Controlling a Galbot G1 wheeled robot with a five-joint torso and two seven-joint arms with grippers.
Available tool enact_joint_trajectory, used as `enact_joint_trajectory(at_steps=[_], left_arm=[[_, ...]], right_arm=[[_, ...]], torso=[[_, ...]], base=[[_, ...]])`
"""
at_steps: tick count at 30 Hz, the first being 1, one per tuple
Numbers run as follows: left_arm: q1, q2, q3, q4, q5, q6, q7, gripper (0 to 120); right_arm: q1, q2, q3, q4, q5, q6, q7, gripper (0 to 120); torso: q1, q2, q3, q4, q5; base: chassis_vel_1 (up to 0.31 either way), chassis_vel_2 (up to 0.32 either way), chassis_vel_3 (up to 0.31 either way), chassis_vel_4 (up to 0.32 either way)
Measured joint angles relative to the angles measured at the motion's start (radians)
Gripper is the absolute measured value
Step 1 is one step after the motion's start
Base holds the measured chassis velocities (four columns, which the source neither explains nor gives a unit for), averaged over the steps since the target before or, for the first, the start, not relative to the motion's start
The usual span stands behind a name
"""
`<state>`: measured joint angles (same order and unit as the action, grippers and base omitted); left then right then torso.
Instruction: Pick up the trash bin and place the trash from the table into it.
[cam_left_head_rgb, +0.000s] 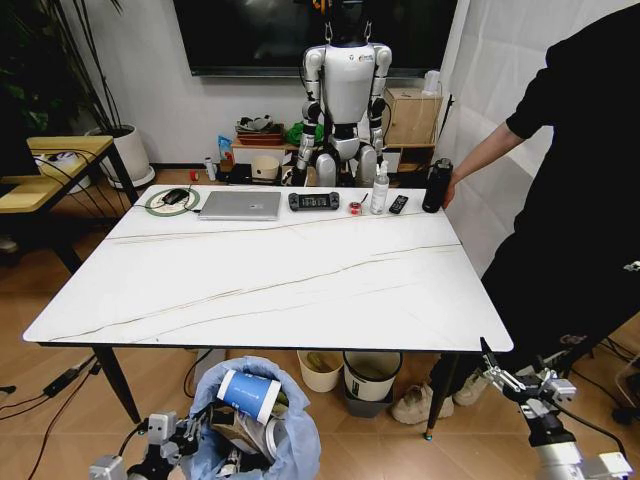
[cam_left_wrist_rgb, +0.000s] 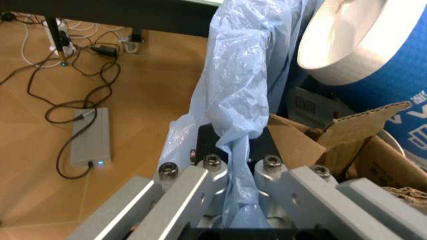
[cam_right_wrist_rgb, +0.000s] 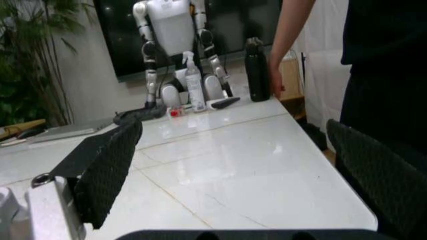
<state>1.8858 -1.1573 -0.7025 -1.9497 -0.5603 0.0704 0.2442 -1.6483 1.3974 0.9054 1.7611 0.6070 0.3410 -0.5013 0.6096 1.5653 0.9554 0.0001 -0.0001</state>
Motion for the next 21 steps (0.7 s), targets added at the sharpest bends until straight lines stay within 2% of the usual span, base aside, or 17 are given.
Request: enact_joint_trajectory(at_steps=[10, 21], left_arm=[[-0.001, -0.013, 0.007, 0.009, -0.018, -0.040, 0.002, 0], [-0.002, -0.024, 0.005, 0.013, -0.024, -0.033, 0.002, 0]], right_arm=[[0.003, -0.003, 0.004, -0.005, -0.010, -0.001, 0.013, 100], [0.004, -0.006, 0.001, -0.005, -0.009, -0.002, 0.014, 100]], torso=[[0.000, 0.000, 0.000, 0.0000, 0.0000], [-0.003, -0.006, -0.003, -0.0001, 0.0002]], base=[[0.000, 0.000, 0.000, 0.000], [0.000, 0.000, 0.000, 0.000]])
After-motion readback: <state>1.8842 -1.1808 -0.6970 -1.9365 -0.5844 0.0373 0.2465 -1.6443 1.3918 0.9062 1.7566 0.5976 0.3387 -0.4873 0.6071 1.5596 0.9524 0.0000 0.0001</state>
